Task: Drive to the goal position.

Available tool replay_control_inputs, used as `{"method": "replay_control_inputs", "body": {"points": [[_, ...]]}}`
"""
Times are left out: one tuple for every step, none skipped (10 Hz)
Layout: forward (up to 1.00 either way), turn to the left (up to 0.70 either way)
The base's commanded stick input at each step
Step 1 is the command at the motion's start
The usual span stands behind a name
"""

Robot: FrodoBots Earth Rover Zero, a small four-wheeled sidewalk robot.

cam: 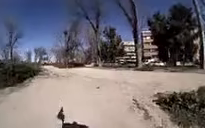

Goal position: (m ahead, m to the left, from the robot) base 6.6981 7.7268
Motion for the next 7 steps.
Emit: {"method": "replay_control_inputs", "body": {"points": [[1.0, -0.21], [1.0, -0.15], [1.0, -0.05], [1.0, 0.0], [1.0, 0.0], [1.0, 0.0], [1.0, 0.0]]}}
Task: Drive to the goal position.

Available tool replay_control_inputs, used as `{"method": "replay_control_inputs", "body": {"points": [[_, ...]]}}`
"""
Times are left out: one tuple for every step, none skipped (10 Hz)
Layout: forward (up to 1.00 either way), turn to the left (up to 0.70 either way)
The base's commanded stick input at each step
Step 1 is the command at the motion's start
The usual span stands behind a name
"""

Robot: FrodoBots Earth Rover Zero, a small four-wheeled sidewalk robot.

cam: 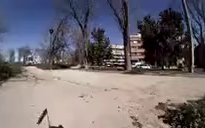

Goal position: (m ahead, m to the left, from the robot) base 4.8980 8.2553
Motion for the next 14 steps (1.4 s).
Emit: {"method": "replay_control_inputs", "body": {"points": [[1.0, 0.0], [1.0, 0.0], [1.0, 0.0], [1.0, 0.0], [1.0, 0.0], [1.0, 0.0], [1.0, 0.0], [1.0, 0.0], [1.0, 0.0], [1.0, 0.0], [1.0, 0.0], [1.0, 0.0], [0.0, 0.0], [0.0, 0.0]]}}
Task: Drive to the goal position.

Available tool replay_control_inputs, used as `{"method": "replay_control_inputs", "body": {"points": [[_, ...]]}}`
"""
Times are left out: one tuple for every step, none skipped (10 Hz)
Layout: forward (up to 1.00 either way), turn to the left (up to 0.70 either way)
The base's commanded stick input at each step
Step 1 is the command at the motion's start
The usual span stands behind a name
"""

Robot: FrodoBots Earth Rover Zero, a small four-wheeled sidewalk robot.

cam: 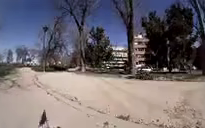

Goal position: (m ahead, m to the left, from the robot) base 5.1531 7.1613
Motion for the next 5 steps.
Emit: {"method": "replay_control_inputs", "body": {"points": [[-0.08, 0.0], [-0.33, 0.0], [-0.92, 0.0], [0.0, 0.0], [0.0, 0.0]]}}
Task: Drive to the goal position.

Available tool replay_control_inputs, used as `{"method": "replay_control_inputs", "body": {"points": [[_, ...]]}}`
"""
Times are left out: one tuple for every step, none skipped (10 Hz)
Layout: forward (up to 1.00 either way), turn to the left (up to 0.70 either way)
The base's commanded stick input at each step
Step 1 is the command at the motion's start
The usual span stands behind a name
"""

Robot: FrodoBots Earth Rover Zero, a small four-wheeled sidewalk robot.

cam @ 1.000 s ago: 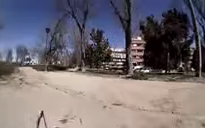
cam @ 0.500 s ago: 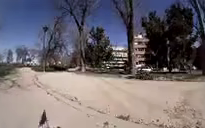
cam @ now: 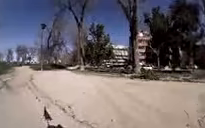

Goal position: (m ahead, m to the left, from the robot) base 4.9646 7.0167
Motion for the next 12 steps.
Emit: {"method": "replay_control_inputs", "body": {"points": [[0.0, 0.0], [0.0, 0.0], [0.0, 0.0], [0.0, 0.0], [0.0, 0.0], [0.0, 0.0], [0.0, 0.0], [0.26, 0.0], [0.3, 0.0], [0.3, 0.0], [0.3, 0.0], [0.3, 0.0]]}}
